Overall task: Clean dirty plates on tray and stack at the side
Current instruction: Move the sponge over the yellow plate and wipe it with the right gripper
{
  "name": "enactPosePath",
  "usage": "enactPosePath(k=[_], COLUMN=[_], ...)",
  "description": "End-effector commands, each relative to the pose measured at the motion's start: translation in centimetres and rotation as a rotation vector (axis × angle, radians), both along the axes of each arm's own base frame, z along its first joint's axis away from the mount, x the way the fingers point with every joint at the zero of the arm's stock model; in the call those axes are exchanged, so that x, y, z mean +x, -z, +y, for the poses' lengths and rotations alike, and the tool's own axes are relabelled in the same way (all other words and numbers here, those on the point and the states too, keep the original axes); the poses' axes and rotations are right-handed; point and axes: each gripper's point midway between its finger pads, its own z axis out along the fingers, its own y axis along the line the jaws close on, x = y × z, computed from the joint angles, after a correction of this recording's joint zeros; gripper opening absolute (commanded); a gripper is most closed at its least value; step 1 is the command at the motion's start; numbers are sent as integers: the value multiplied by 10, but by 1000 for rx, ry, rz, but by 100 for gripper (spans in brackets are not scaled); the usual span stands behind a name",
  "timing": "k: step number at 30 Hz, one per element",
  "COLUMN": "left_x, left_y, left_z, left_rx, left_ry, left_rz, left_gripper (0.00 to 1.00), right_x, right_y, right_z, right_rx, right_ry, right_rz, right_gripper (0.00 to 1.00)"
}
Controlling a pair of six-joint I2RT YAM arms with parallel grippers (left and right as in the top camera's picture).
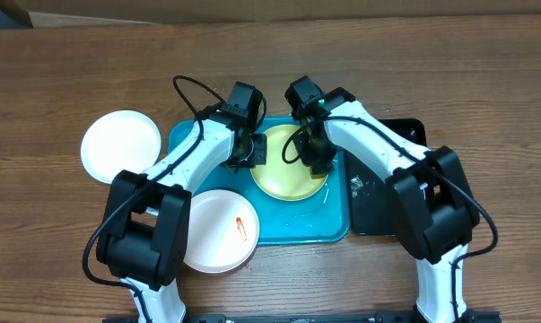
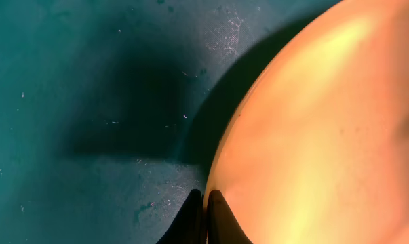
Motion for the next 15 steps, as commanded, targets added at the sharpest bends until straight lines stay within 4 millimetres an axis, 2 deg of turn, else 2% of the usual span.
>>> enactPosePath(k=[1, 5, 9, 15], left_x=[1, 1, 1, 1], left_y=[2, 2, 2, 2], left_z=[-1, -1, -1, -1], left_rx=[14, 15, 15, 15], left_ry=[5, 5, 5, 5], left_rz=[0, 0, 0, -1], left_gripper=[4, 4, 4, 4], right_x=[0, -7, -17, -21], right_y=[10, 14, 12, 3], right_z=[3, 13, 36, 69], right_rx=[1, 54, 189, 373], right_ry=[26, 22, 63, 98], right_rz=[19, 63, 135, 193], right_gripper=[4, 4, 4, 4])
